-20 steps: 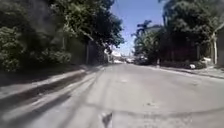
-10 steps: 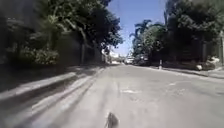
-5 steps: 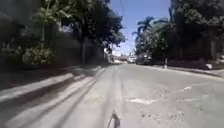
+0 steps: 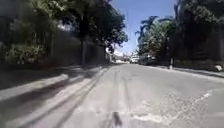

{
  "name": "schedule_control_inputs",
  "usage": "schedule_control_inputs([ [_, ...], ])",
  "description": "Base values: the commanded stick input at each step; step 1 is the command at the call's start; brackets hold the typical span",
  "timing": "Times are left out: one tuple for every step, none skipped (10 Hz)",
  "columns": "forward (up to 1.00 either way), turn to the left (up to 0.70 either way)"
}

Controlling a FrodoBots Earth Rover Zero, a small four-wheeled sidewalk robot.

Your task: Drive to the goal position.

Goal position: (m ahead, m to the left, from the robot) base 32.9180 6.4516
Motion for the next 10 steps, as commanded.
schedule_control_inputs([
  [1.00,0.00],
  [1.00,0.00],
  [1.00,-0.27],
  [1.00,-0.38],
  [1.00,-0.40],
  [1.00,-0.40],
  [1.00,-0.26],
  [1.00,-0.02],
  [1.00,-0.02],
  [1.00,-0.02],
])
